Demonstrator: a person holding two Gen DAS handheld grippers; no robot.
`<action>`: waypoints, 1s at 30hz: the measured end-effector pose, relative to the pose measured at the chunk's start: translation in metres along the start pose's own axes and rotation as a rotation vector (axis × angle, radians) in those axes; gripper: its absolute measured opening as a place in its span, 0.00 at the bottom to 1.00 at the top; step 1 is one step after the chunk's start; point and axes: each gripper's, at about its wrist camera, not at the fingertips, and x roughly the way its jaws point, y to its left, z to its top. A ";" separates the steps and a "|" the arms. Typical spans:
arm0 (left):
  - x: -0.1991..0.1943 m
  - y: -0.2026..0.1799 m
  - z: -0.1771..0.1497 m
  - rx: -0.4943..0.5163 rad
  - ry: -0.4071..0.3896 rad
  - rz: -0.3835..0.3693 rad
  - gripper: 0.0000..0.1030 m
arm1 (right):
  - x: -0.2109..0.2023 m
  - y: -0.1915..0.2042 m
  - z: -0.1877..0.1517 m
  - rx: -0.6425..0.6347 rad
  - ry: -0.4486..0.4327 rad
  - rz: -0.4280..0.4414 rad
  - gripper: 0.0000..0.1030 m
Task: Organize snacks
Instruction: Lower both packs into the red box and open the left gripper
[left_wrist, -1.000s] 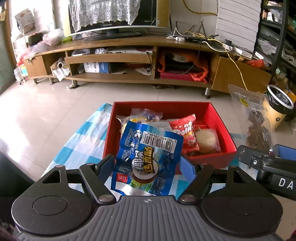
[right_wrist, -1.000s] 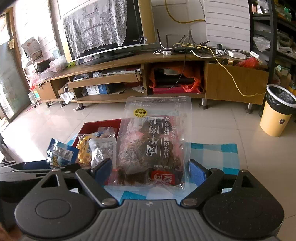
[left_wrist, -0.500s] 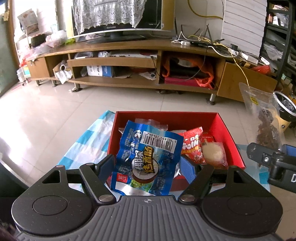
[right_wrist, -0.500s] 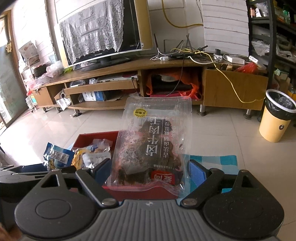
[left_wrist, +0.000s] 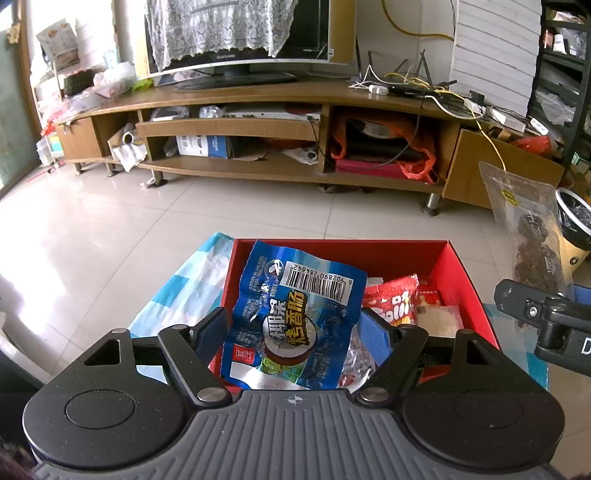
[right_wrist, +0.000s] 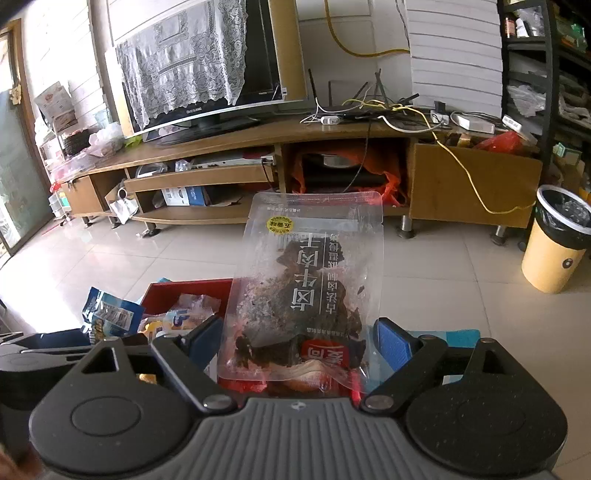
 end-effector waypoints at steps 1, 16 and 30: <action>0.001 0.000 0.002 0.001 0.000 0.000 0.78 | 0.002 0.000 0.001 -0.001 0.001 0.001 0.86; 0.027 -0.015 0.020 0.015 0.013 0.003 0.79 | 0.039 -0.002 0.015 -0.011 0.062 0.013 0.86; 0.045 -0.014 0.025 0.007 0.036 0.020 0.79 | 0.058 -0.007 0.018 -0.001 0.098 0.006 0.86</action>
